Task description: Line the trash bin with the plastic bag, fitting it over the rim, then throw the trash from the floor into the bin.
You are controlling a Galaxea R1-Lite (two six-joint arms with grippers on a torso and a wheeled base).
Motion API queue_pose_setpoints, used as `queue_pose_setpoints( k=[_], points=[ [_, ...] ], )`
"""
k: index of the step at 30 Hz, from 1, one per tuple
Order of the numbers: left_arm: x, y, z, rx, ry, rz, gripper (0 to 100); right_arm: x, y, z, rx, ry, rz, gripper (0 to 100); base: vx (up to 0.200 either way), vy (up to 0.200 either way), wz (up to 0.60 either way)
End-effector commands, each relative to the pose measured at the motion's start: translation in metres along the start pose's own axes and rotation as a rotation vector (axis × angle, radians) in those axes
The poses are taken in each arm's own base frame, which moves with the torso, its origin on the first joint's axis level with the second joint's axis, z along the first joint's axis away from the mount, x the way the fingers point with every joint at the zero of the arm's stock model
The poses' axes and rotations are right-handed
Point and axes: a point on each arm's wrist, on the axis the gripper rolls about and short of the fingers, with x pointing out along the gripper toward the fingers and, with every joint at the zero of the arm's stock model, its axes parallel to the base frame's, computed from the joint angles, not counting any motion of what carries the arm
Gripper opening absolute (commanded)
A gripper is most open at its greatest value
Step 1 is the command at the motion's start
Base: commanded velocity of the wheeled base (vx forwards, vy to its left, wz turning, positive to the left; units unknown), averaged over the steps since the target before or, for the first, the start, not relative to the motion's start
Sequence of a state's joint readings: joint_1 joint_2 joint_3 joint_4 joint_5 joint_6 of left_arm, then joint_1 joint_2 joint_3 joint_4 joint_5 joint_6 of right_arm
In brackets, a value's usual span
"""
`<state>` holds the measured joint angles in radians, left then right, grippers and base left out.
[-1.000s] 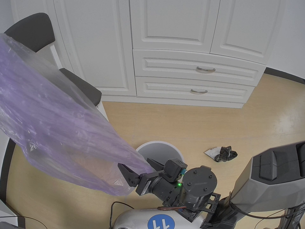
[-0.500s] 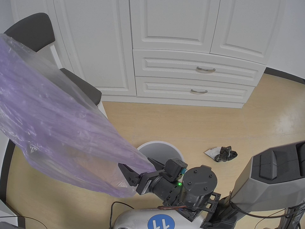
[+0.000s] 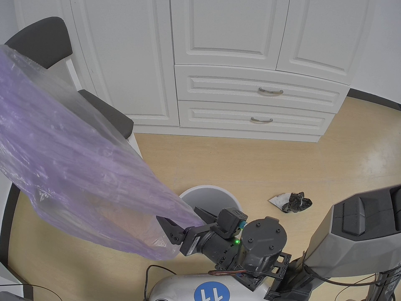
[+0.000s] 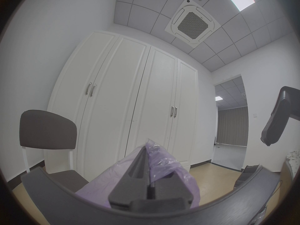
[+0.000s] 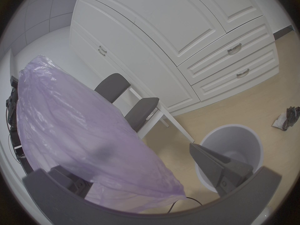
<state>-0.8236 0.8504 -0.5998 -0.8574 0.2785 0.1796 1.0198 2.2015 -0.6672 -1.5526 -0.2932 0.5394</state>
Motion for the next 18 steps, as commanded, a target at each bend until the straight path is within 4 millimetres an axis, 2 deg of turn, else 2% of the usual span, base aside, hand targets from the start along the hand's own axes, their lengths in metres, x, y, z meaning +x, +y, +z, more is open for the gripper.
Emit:
queue_pose_setpoints(
  k=[1,9,10,18],
  points=[
    [-0.0001,0.0001,0.0001,0.001,0.0,0.001,0,-0.0001,0.0011,0.0016,0.006,-0.015,0.01,100,0.0,0.0,0.0],
    [-0.0001,0.0001,0.0001,0.001,0.0,0.001,0,-0.0002,0.0006,0.0009,0.005,-0.012,0.008,100,0.0,0.0,0.0],
    [-0.0004,0.0002,0.0005,0.001,-0.002,0.001,0,-0.0002,0.0006,0.0009,0.005,-0.013,0.007,0,0.0,0.0,0.0],
    [-0.0002,0.0,-0.0004,0.0,0.002,0.0,0,-0.0003,0.0016,0.0026,0.008,-0.018,0.01,0,0.0,0.0,0.0]
  ],
)
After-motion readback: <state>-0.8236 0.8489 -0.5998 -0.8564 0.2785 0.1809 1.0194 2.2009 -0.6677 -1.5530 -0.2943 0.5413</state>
